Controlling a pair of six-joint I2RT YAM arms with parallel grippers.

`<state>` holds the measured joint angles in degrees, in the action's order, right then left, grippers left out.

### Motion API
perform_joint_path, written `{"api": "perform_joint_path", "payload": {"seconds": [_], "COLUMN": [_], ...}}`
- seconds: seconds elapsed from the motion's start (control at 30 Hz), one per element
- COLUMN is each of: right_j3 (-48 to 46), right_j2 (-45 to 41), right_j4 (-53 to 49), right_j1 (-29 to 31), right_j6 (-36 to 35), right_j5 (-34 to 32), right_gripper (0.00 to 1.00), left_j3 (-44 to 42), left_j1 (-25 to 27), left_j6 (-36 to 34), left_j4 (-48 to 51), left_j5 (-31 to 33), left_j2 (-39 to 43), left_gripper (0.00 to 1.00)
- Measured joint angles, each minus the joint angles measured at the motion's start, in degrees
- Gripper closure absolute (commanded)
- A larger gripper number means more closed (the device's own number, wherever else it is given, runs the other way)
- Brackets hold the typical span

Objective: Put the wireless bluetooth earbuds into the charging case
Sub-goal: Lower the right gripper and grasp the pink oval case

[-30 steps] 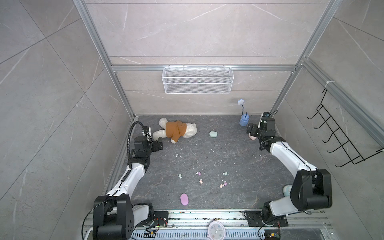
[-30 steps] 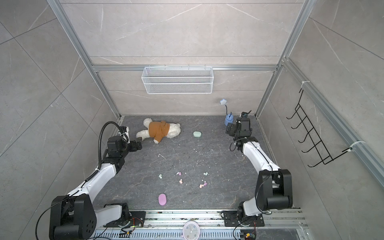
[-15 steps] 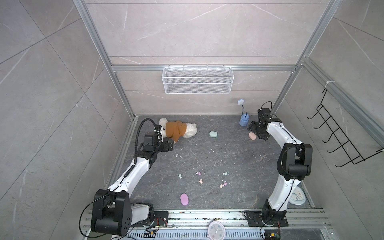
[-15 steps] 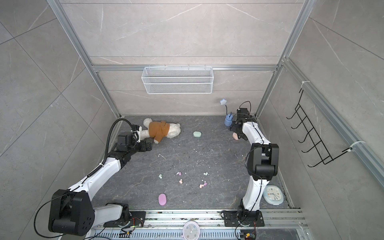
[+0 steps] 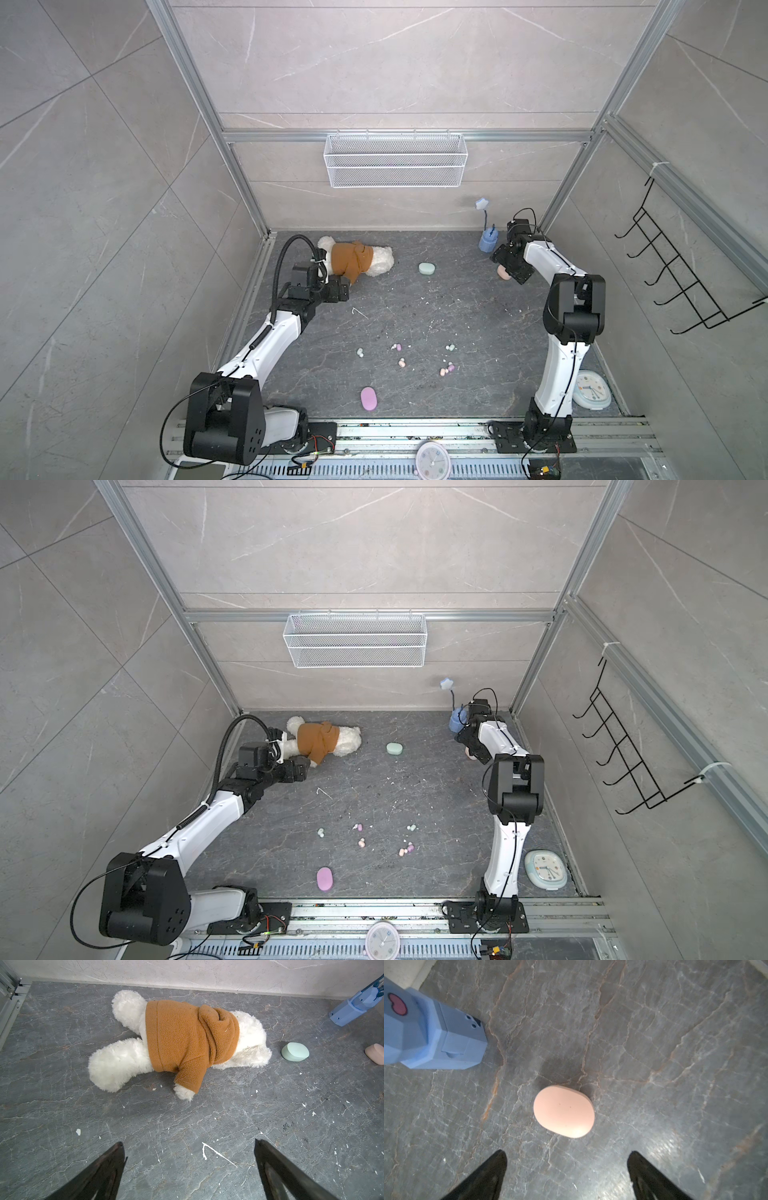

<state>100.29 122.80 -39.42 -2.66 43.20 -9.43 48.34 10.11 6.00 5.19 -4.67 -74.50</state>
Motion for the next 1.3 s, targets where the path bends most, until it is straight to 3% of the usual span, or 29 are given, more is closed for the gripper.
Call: {"api": "perform_joint_path", "payload": {"seconds": [0.53, 0.8, 1.3], "right_j3": [15.6, 22.3, 23.8], "right_j2": [11.3, 15.6, 17.0], "right_j4": [-10.9, -15.1, -17.6], "right_j1": [0.0, 0.0, -0.7], "right_j6": [5.8, 7.4, 9.8], "right_j5": [-1.1, -1.3, -1.2], "right_gripper": [0.05, 0.11, 0.22], "left_j3": [0.2, 0.6, 1.8], "left_j1": [0.0, 0.3, 1.3], "left_j6": [-0.6, -0.6, -0.7], "left_j4": [1.7, 2.2, 2.4], "left_j5": [-0.1, -0.1, -0.1], "left_j2": [-1.2, -1.9, -3.8], "left_gripper": [0.0, 0.0, 0.0]}}
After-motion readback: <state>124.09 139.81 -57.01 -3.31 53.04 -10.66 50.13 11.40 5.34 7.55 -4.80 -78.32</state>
